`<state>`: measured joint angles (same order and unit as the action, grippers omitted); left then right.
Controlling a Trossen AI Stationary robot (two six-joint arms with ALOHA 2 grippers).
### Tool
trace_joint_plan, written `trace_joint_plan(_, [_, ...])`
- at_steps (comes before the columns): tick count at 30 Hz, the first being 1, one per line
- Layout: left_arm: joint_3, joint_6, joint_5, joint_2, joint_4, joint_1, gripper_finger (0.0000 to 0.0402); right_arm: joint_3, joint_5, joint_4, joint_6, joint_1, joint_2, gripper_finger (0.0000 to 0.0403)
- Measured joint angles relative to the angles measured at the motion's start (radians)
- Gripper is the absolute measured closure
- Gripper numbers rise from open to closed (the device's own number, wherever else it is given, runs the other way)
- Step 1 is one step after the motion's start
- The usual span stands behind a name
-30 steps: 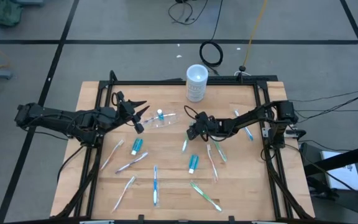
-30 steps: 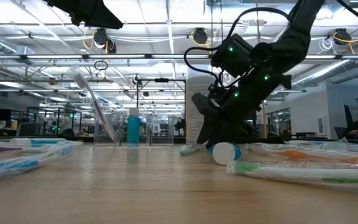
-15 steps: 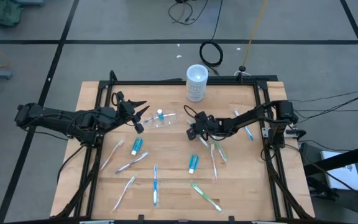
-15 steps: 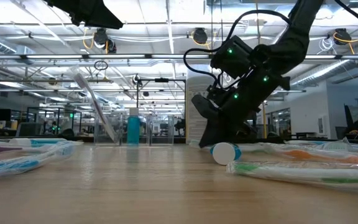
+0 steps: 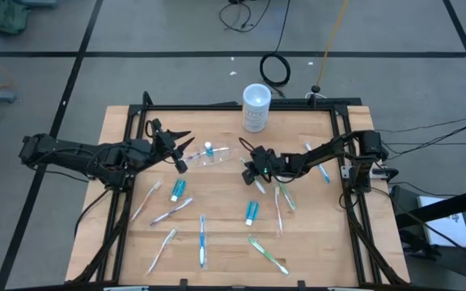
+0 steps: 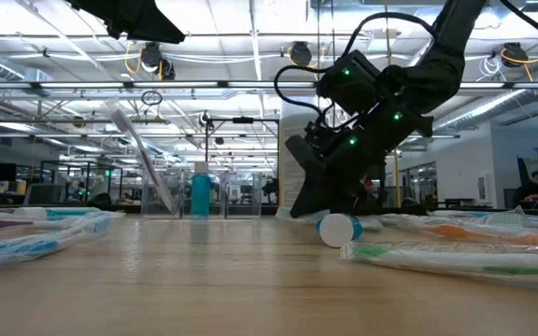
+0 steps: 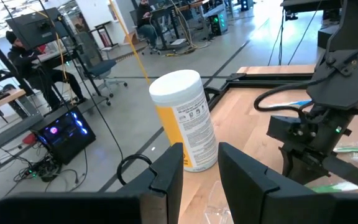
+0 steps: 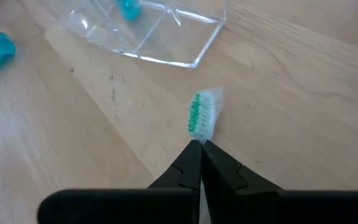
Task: Pick & Place toothbrushing station
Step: Put the top left green toothbrush into the transparent organizer
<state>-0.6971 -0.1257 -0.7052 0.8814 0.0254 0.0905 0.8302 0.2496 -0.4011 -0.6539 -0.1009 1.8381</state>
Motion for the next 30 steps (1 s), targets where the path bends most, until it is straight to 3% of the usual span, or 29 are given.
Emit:
trace_joint_plan(20, [0.0,-0.045,-0.001,0.0,0.0,0.0,0.0295,0.001,0.015,0.033,0.267,0.032,-0.234,0.0403])
trace_joint_plan(30, [0.0,-0.044,0.0,0.0,-0.003,0.0,0.0295,0.001,0.039,-0.367,0.589,0.035,-0.258,0.0403])
